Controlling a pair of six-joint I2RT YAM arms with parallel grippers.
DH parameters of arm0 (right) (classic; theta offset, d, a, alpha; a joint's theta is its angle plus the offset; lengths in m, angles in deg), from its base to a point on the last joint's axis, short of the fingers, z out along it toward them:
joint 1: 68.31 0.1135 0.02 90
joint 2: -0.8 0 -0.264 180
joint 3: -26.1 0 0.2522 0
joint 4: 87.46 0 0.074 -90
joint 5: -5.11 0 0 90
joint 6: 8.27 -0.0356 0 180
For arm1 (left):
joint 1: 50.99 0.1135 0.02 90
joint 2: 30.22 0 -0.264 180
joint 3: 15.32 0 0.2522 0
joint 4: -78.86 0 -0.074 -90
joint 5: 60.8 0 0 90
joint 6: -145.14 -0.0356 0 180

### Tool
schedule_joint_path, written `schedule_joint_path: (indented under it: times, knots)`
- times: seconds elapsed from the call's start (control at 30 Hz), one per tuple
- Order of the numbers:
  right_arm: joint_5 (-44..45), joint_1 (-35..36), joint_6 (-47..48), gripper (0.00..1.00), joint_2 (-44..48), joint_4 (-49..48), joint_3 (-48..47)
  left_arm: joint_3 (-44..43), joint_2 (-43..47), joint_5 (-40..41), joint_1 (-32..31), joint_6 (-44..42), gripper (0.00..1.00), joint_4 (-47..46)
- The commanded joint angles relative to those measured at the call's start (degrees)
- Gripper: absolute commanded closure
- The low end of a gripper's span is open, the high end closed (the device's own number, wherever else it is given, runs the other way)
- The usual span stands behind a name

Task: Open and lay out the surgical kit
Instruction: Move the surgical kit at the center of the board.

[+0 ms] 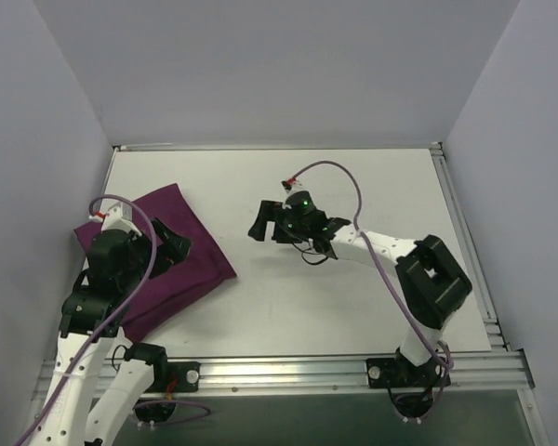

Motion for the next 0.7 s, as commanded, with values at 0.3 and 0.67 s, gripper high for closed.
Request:
schedule_joint_path:
  times: [0.3, 0.67]
  knots:
    - [13.9, 18.4, -14.6, 0.12, -12.8, -3.2, -10.6, -3.8, -0.2, 0.6, 0.2, 1.3, 0.06, 4.1]
    - [15.8, 22.2, -18.6, 0.12, -16.6, -5.8, -7.8, -3.9, -0.4, -0.3, 0.2, -2.1, 0.06, 3.4]
